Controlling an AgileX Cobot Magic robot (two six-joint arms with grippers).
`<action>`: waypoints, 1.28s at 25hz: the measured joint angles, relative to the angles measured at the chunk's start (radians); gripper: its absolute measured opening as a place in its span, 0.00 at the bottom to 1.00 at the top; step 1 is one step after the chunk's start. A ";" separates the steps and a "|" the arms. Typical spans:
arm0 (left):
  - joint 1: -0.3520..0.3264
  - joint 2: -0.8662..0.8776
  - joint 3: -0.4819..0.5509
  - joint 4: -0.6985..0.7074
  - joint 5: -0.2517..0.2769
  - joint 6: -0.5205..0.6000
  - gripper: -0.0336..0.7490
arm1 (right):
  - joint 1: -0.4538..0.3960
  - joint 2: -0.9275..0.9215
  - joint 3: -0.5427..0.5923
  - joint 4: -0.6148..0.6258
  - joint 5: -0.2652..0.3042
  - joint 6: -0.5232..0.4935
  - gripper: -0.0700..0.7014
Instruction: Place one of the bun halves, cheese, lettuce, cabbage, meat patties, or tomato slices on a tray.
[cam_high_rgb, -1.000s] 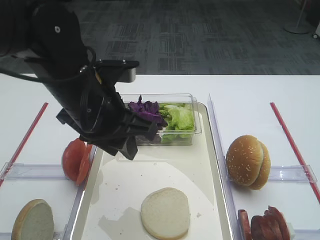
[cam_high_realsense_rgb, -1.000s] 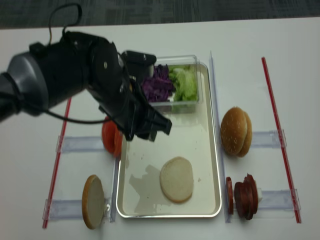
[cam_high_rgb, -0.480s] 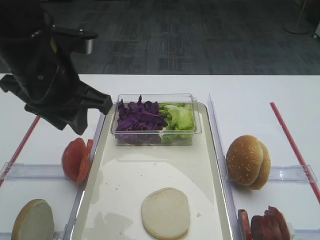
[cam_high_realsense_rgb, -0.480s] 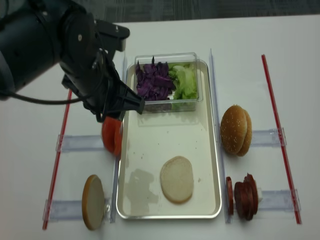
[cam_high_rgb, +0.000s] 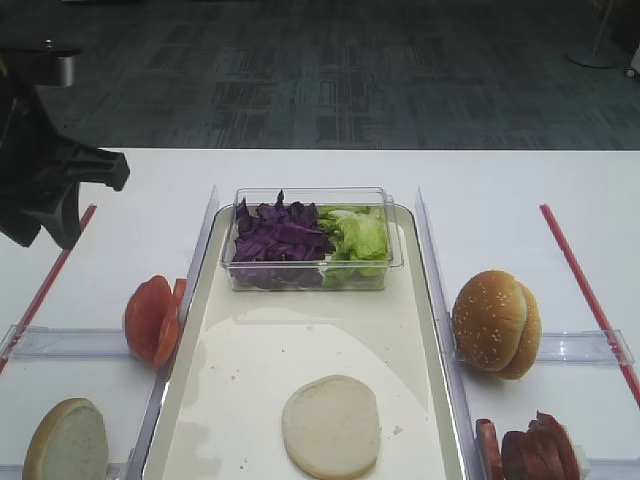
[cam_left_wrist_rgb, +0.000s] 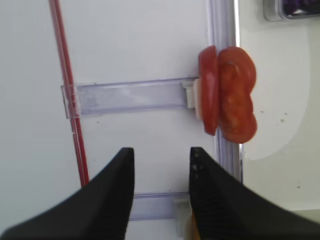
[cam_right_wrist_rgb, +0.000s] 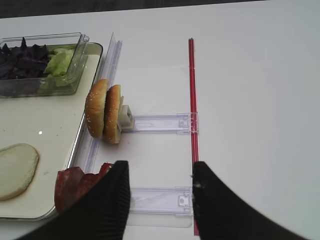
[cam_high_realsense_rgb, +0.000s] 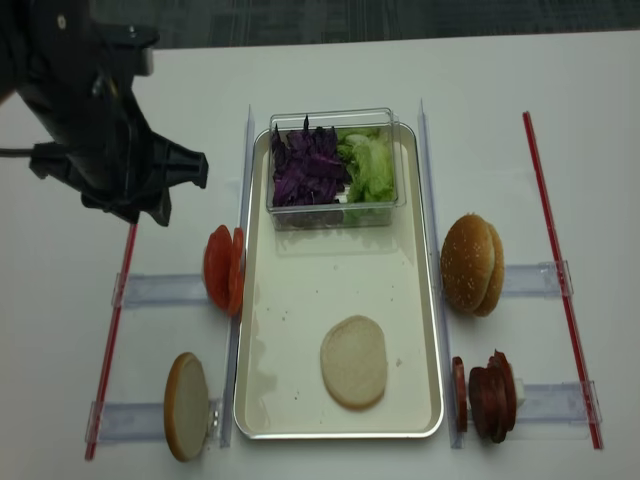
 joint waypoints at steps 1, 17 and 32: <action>0.021 0.000 0.000 0.000 0.001 0.000 0.37 | 0.000 0.000 0.000 0.000 0.000 0.000 0.53; 0.269 0.000 0.000 0.073 0.047 0.034 0.37 | 0.000 0.000 0.000 0.000 0.000 -0.002 0.53; 0.269 -0.126 0.073 0.070 0.049 0.045 0.37 | 0.000 0.000 0.000 0.000 0.000 -0.002 0.53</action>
